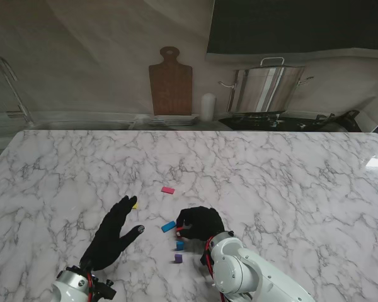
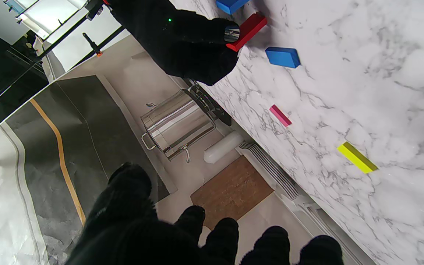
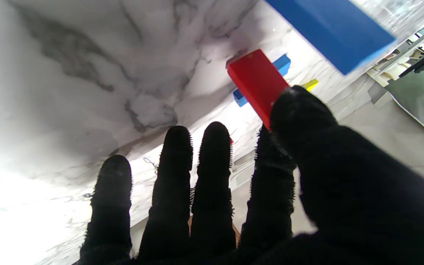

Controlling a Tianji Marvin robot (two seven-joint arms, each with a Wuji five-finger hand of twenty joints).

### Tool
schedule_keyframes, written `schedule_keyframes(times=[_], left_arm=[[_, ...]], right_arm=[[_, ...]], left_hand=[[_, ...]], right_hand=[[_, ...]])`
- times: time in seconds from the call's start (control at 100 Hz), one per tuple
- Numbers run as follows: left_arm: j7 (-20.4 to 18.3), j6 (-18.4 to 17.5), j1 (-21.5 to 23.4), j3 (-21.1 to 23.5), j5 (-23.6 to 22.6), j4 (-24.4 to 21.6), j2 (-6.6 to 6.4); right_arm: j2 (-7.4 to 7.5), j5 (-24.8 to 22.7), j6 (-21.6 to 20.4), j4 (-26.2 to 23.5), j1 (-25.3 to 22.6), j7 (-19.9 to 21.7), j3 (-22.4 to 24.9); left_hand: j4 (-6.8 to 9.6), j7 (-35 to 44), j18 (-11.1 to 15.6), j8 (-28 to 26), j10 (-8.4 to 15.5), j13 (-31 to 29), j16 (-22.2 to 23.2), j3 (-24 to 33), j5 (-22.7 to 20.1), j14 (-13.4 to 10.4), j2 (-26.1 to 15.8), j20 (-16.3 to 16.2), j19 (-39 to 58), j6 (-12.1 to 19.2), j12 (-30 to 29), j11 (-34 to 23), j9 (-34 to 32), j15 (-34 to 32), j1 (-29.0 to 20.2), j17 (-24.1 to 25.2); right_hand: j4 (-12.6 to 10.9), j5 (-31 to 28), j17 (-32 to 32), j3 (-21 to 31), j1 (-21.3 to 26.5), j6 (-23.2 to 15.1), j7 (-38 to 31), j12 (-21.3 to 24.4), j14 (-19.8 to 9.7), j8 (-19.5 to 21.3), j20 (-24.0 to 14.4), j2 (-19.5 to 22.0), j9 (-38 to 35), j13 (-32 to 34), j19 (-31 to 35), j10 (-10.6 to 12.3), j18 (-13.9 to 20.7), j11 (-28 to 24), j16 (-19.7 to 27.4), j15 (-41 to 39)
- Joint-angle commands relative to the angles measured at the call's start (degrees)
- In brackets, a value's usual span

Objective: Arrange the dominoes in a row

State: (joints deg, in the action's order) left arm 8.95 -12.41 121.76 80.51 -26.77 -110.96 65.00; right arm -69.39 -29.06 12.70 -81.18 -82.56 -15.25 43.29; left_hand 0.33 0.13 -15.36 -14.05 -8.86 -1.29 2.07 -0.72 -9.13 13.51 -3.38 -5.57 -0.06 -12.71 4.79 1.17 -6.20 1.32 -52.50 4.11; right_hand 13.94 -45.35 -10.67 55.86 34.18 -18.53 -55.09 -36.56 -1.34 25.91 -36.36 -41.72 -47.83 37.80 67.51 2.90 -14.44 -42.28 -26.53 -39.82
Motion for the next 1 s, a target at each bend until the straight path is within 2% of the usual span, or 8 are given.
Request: schedule_keyframes(times=[0.0,0.37,0.99], left_arm=[[-0.78,0.09,0.14,-0.13,0.06,-0.12,0.07],[-0.75,0.05,0.11,-0.12,0.02,-0.07,0.07],[-0.61,-0.06,0.13,-0.05,-0.01,-0.07,0.10]], right_arm=[[-0.33,0.41,-0.39,0.58,-0.37,-0.04,0.05],[-0.22,-0.05,-0.26,0.93,-0.44,-0.05,-0.05],[0.25,-0.66,-0.30,0.49,-0.89,0.87,0.06]], left_hand=[[0.03,-0.95,0.26,0.72,0.39,1.62,-1.14,-0.10,1.48,-0.29,-0.19,-0.19,-0.66,0.43,-0.73,0.45,1.36,0.57,-1.10,-0.21],[0.02,-0.95,0.29,0.74,0.43,1.61,-1.14,-0.12,1.49,-0.29,-0.16,-0.18,-0.68,0.45,-0.73,0.45,1.35,0.56,-1.07,-0.21],[0.03,-0.94,0.27,0.74,0.41,1.62,-1.14,-0.08,1.48,-0.30,-0.16,-0.18,-0.67,0.45,-0.73,0.45,1.36,0.56,-1.12,-0.21]], right_hand=[[-0.87,-2.34,0.46,1.59,0.70,-2.35,-4.54,-0.68,0.13,2.07,-0.63,0.55,1.40,0.05,-0.13,0.27,1.13,-2.15,0.29,0.04],[-0.80,-2.27,0.49,1.36,0.69,-3.47,-4.18,-0.58,0.15,1.77,-0.67,0.40,1.71,-0.13,-0.14,0.29,1.13,-1.99,0.34,0.16],[-0.76,1.09,0.92,1.13,-0.15,-2.47,-2.59,-0.10,0.05,1.01,-0.64,-0.40,3.23,-1.10,-0.41,0.40,1.33,-1.65,0.43,0.58]])
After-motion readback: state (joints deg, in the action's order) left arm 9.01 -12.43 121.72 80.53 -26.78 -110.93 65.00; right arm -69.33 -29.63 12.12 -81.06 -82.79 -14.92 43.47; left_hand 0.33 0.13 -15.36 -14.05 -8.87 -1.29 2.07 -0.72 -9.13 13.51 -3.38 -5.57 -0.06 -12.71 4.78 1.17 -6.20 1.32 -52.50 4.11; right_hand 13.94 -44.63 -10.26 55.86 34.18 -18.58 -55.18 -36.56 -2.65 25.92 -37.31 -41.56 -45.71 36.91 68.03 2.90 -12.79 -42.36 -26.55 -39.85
